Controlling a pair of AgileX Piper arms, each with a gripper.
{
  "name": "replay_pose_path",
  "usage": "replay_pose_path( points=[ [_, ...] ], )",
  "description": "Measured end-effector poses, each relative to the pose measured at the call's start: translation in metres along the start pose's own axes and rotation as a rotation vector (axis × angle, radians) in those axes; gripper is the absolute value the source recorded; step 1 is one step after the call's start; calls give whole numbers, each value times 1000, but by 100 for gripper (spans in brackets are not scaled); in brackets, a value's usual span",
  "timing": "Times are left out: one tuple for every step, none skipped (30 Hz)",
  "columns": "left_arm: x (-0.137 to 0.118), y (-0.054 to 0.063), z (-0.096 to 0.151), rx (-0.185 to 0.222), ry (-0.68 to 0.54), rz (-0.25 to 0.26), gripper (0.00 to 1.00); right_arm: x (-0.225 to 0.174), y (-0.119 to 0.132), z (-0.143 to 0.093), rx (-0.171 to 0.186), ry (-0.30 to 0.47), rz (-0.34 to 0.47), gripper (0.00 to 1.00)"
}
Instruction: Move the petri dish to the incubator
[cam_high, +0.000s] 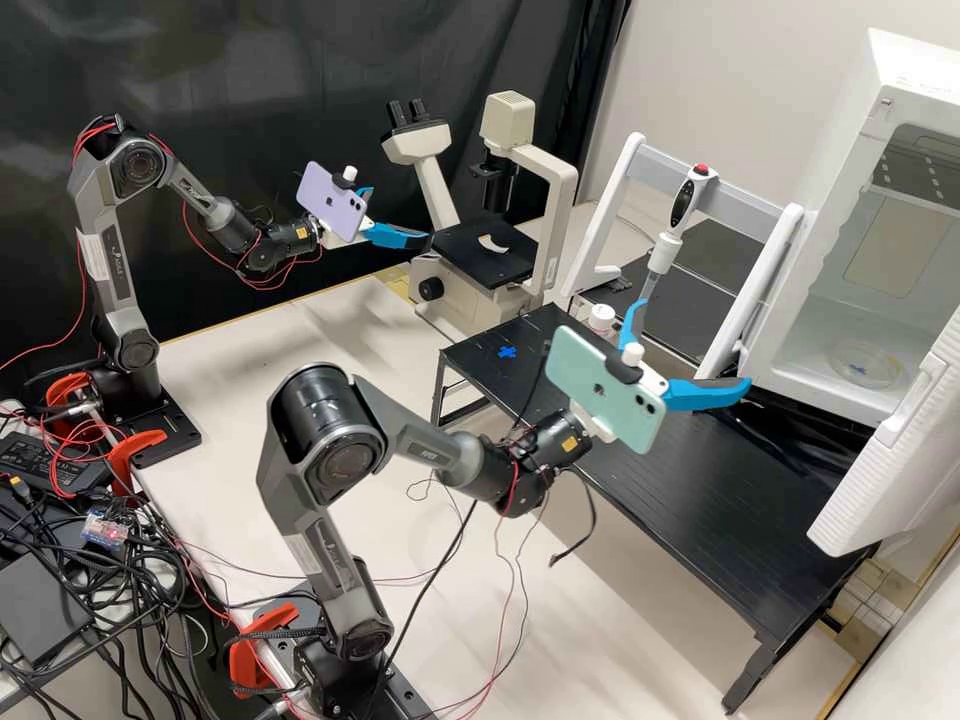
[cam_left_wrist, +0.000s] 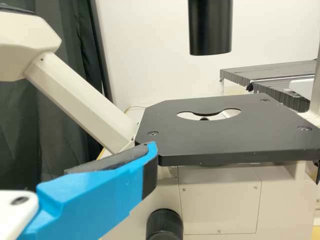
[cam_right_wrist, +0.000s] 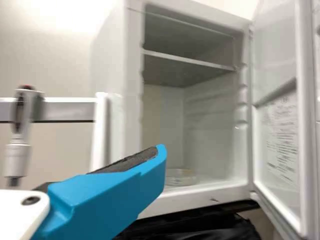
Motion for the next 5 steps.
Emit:
replay_pose_path(
  points=[
    [0,0,0,0,0,0,100,-6,-2,-2,5,7,-7,100],
    [0,0,0,0,0,0,100,-10,-4,-4,9,11,-14,100],
    [0,0,0,0,0,0,100,-14,-7,-4,14,11,-23,100],
    [0,0,0,0,0,0,100,-16,-8,-5,16,13,-28,100],
    [0,0,0,0,0,0,100,-20,-11,-5,21,11,-40,100]
  ],
)
